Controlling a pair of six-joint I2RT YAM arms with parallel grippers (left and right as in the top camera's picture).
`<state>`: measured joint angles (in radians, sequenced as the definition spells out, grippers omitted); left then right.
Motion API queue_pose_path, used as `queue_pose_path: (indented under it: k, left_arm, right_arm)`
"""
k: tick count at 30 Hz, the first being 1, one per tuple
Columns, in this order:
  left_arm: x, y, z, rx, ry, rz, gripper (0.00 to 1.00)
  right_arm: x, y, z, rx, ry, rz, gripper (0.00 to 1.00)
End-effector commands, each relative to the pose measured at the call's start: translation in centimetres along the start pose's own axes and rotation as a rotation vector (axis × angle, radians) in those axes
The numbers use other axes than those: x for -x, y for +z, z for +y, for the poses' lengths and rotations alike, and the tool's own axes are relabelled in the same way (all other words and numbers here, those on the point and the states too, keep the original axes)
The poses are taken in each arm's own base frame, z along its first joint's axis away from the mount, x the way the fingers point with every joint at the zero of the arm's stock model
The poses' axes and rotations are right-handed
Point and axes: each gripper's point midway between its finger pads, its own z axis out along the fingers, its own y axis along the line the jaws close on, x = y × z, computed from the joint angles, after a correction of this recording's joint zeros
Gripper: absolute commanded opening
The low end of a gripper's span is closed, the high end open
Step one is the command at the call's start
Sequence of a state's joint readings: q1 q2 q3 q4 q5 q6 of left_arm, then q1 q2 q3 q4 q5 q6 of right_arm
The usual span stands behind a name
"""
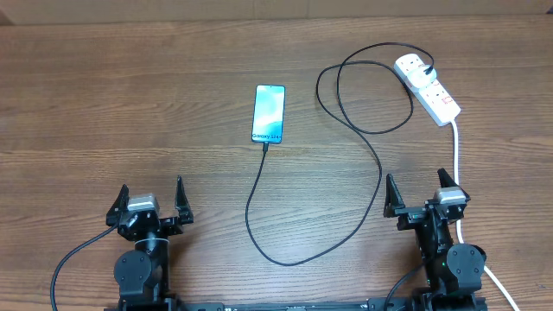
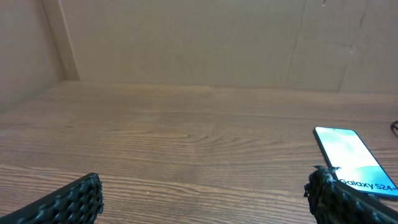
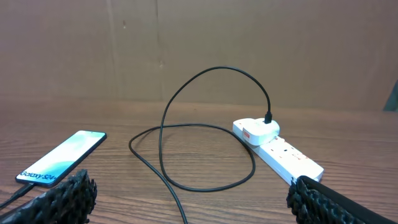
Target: Plug charger to phone and switch on socket
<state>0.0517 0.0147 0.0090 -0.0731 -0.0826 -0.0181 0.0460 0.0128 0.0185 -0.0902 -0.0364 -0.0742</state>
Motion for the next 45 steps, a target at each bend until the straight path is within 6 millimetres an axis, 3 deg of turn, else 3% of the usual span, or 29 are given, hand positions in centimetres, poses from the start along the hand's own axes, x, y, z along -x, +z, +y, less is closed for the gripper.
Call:
queue_pose_path:
  k: [1,45]
  left_arm:
    - [0.03,-0.04,-0.35,-0.018,0.022,-0.007,1.00]
    - [0.04,-0.04,-0.36,-0.019,0.022,-0.007,1.00]
  right_arm:
    - [-0.15,0.01,-0.17,-0.010,0.007,-0.005,1.00]
    - [-0.06,0.01,0.29,0.017,0.007,-0.009,1.00]
